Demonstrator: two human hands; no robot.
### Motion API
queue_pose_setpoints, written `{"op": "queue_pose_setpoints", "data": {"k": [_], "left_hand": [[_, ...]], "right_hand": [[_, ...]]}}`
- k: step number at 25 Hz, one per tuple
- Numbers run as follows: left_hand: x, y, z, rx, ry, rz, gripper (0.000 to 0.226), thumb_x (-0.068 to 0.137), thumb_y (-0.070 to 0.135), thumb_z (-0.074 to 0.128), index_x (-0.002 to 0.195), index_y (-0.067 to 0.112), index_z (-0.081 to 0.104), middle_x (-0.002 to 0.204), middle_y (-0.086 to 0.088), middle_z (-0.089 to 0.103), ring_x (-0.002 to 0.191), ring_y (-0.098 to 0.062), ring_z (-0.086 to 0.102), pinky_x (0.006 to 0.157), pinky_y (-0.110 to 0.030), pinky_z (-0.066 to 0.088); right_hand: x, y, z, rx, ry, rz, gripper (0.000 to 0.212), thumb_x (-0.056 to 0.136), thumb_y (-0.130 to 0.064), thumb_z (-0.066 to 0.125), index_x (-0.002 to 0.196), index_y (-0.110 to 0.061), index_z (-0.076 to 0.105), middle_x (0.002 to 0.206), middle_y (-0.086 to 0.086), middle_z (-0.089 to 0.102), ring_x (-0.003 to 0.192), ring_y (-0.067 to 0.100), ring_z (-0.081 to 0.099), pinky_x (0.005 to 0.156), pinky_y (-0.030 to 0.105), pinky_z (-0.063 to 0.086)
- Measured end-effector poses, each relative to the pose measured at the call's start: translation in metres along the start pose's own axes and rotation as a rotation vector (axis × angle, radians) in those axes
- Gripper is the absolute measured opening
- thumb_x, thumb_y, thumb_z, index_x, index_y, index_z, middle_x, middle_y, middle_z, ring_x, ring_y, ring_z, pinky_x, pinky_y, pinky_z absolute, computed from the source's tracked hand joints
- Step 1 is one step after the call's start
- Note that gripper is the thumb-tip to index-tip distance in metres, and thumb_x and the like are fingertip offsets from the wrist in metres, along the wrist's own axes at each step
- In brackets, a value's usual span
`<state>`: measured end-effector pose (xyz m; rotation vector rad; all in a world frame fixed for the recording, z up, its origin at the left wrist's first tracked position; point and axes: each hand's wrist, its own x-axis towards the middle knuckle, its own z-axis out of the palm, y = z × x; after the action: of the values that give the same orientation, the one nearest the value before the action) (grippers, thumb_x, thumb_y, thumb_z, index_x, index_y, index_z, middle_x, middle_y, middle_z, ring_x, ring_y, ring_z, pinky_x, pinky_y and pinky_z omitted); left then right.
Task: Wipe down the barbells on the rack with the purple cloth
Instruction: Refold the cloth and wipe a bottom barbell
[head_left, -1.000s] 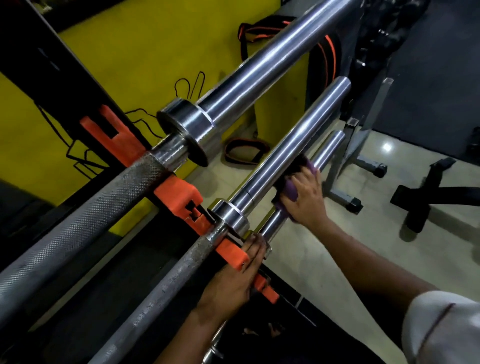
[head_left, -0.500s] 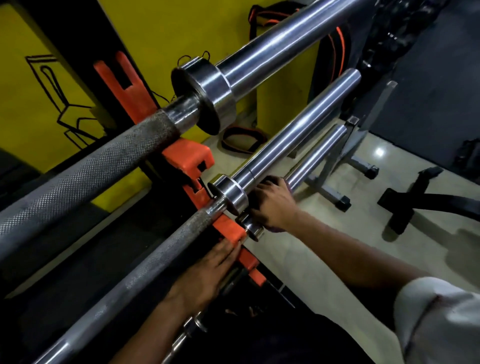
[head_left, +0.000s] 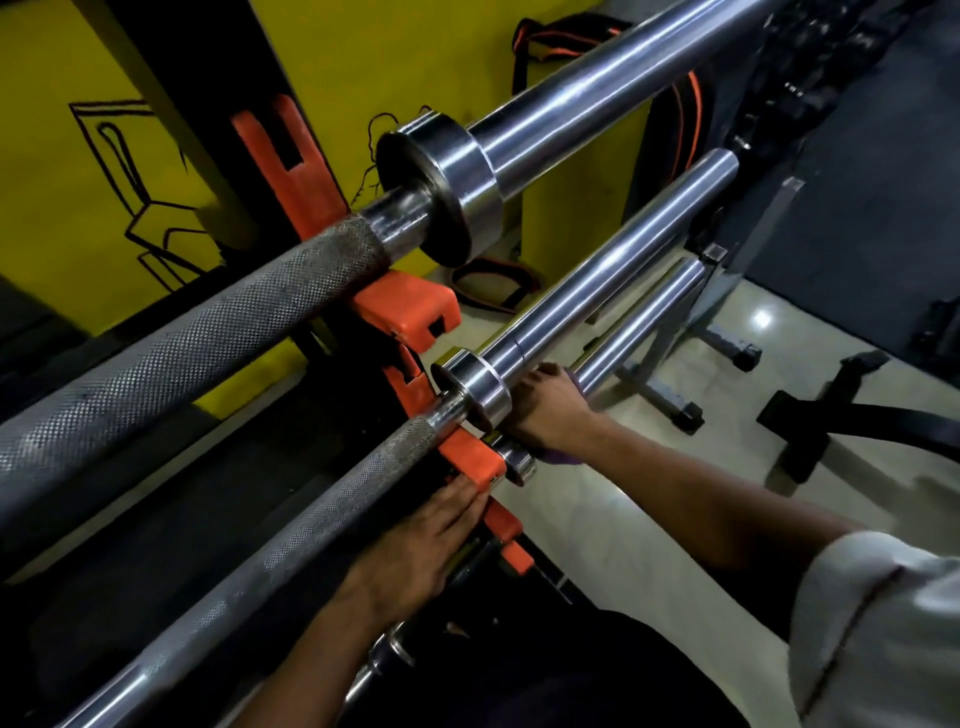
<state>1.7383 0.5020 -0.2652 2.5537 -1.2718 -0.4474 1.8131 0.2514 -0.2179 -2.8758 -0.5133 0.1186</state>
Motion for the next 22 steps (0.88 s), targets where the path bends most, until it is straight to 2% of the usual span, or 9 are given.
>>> {"op": "queue_pose_setpoints", "data": {"k": [3,6,8,11,14,16,18,19,22], "left_hand": [[0.001,-0.002,0.003,0.031,0.006,0.003,0.098,0.080,-0.004,0.053,0.160,0.017,0.002,0.166,0.007,-0.016,0.152,-0.010,-0.014,0.124,-0.029,0.003],[0.001,0.000,0.005,0.046,0.026,0.000,0.098,0.076,-0.005,0.056,0.160,0.015,0.009,0.168,0.001,-0.005,0.154,-0.014,-0.004,0.124,-0.031,0.008],[0.001,-0.003,0.008,0.053,0.014,-0.002,0.094,0.079,-0.002,0.056,0.160,0.014,0.011,0.168,-0.001,0.000,0.155,-0.016,0.000,0.124,-0.032,0.013],[0.001,-0.004,0.007,0.039,-0.016,-0.008,0.094,0.080,-0.001,0.053,0.160,0.016,0.006,0.168,0.001,-0.005,0.154,-0.015,-0.004,0.125,-0.032,0.012],[-0.001,-0.002,0.007,0.052,-0.057,-0.042,0.099,0.079,-0.001,0.049,0.160,0.020,-0.004,0.167,0.004,-0.013,0.153,-0.012,-0.012,0.125,-0.033,0.012],[-0.001,-0.003,0.007,0.050,-0.066,-0.051,0.100,0.079,-0.001,0.049,0.160,0.021,-0.005,0.167,0.004,-0.015,0.153,-0.012,-0.013,0.124,-0.034,0.014],[0.000,-0.004,0.006,0.031,-0.056,-0.030,0.100,0.078,-0.002,0.051,0.160,0.020,-0.002,0.167,0.005,-0.015,0.153,-0.013,-0.012,0.125,-0.034,0.013],[0.000,-0.004,0.005,0.020,-0.042,-0.024,0.101,0.077,-0.003,0.053,0.160,0.020,-0.001,0.166,0.007,-0.016,0.153,-0.011,-0.012,0.125,-0.032,0.010],[0.002,-0.001,0.001,0.014,-0.002,-0.021,0.099,0.079,-0.006,0.053,0.160,0.021,0.002,0.165,0.012,-0.019,0.150,-0.005,-0.018,0.122,-0.022,0.001]], "right_hand": [[-0.028,0.012,0.035,0.100,0.195,0.122,0.042,0.085,-0.044,0.066,0.122,-0.023,0.063,0.122,-0.003,0.067,0.126,0.020,0.056,0.119,0.053,0.026],[-0.055,0.015,0.058,0.191,0.340,0.108,0.055,0.085,-0.044,0.062,0.133,-0.019,0.056,0.135,0.001,0.061,0.138,0.021,0.047,0.122,0.057,0.019],[-0.051,0.019,0.049,0.168,0.268,0.086,0.052,0.087,-0.047,0.056,0.131,-0.021,0.057,0.132,0.000,0.062,0.134,0.020,0.049,0.121,0.055,0.023],[-0.015,0.013,0.000,0.061,-0.060,0.030,0.043,0.098,-0.051,0.036,0.121,-0.023,0.060,0.115,-0.002,0.067,0.109,0.015,0.061,0.107,0.038,0.042],[0.027,0.012,-0.018,0.094,-0.365,0.233,0.036,0.105,-0.026,0.047,0.136,-0.010,0.054,0.135,0.010,0.057,0.126,0.028,0.054,0.105,0.033,0.041],[0.042,0.020,-0.008,0.086,-0.405,0.313,0.037,0.103,-0.014,0.050,0.138,-0.001,0.054,0.143,0.017,0.053,0.134,0.032,0.048,0.106,0.034,0.037],[0.036,0.010,-0.009,0.104,-0.396,0.279,0.032,0.103,-0.019,0.053,0.131,-0.003,0.059,0.135,0.015,0.059,0.127,0.031,0.054,0.105,0.035,0.041],[0.025,0.001,-0.013,0.087,-0.358,0.231,0.029,0.102,-0.023,0.053,0.124,-0.006,0.063,0.125,0.012,0.064,0.120,0.028,0.059,0.104,0.036,0.046],[-0.012,-0.005,0.006,0.061,0.191,-0.057,0.034,0.094,-0.035,0.051,0.103,-0.010,0.073,0.103,0.006,0.072,0.105,0.022,0.067,0.103,0.040,0.049]]}}
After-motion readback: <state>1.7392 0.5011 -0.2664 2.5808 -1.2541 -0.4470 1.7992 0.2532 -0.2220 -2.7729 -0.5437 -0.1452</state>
